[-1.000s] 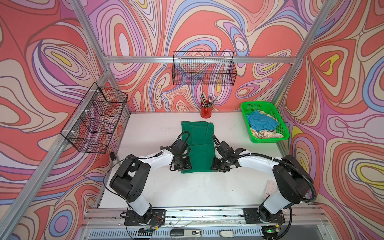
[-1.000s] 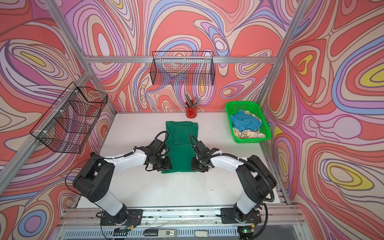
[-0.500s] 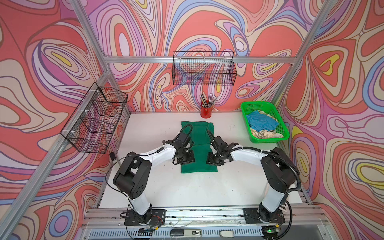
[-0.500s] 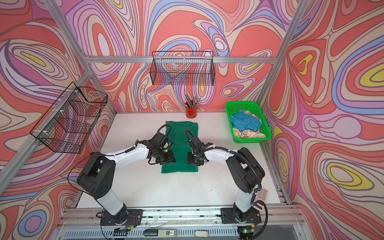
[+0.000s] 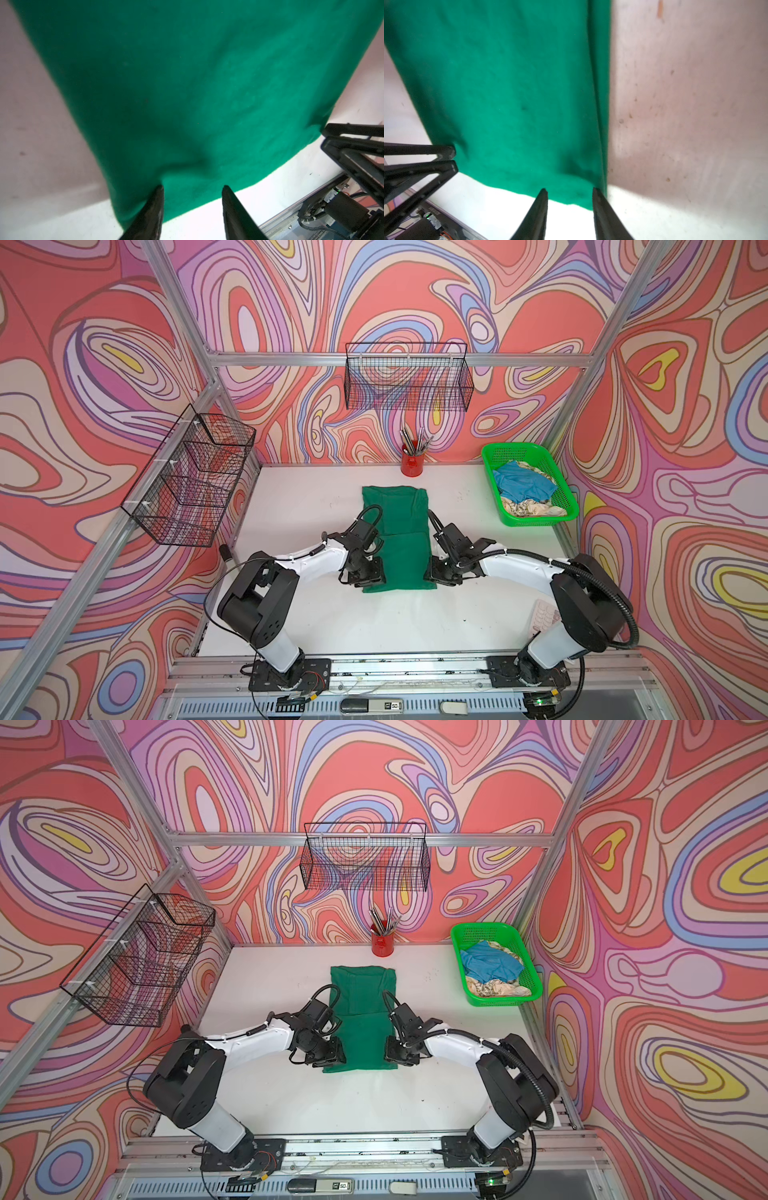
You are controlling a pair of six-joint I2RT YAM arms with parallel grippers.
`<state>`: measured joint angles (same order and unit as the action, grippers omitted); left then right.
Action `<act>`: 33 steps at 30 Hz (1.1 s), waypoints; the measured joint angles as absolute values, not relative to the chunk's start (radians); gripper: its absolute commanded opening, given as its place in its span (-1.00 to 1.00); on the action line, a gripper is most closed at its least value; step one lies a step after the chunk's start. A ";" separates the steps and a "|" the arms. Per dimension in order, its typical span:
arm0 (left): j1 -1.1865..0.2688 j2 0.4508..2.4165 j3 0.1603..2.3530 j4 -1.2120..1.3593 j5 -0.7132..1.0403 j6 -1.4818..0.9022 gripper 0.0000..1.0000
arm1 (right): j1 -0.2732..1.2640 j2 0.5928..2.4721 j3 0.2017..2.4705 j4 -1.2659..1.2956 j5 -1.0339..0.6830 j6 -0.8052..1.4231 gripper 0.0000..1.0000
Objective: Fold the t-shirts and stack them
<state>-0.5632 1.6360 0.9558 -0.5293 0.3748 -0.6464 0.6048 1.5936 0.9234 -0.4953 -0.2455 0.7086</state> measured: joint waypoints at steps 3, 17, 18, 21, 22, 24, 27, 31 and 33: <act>-0.561 1.636 1.055 -0.547 0.354 -0.636 0.09 | 0.572 1.640 1.076 -0.513 -0.235 0.667 -0.20; -0.401 1.661 1.118 -0.439 0.271 -0.625 0.04 | 0.466 1.974 1.396 -0.518 -0.175 0.505 -0.25; -0.401 1.665 1.115 -0.435 0.271 -0.625 0.03 | 0.465 1.980 1.396 -0.518 -0.175 0.502 -0.25; -0.399 1.683 1.106 -0.424 0.269 -0.625 0.01 | 0.465 1.987 1.396 -0.517 -0.176 0.497 -0.26; -0.398 1.690 1.105 -0.420 0.268 -0.626 0.00 | 0.464 1.987 1.396 -0.516 -0.176 0.496 -0.26; -0.395 1.702 1.105 -0.412 0.267 -0.628 -0.02 | 0.464 1.987 1.396 -0.515 -0.176 0.493 -0.26; -0.388 1.722 1.105 -0.398 0.267 -0.628 -0.05 | 0.464 1.987 1.396 -0.516 -0.175 0.488 -0.27; -0.379 1.750 1.105 -0.390 0.267 -0.628 -0.09 | 0.459 1.987 1.395 -0.517 -0.167 0.480 -0.27; -0.378 1.761 1.105 -0.389 0.267 -0.627 -0.10 | 0.454 1.987 1.394 -0.517 -0.159 0.476 -0.27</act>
<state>-0.3782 1.7615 1.1053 -0.3885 0.2672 -0.6273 0.4541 1.9869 1.3945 -0.5171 -0.1593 0.4759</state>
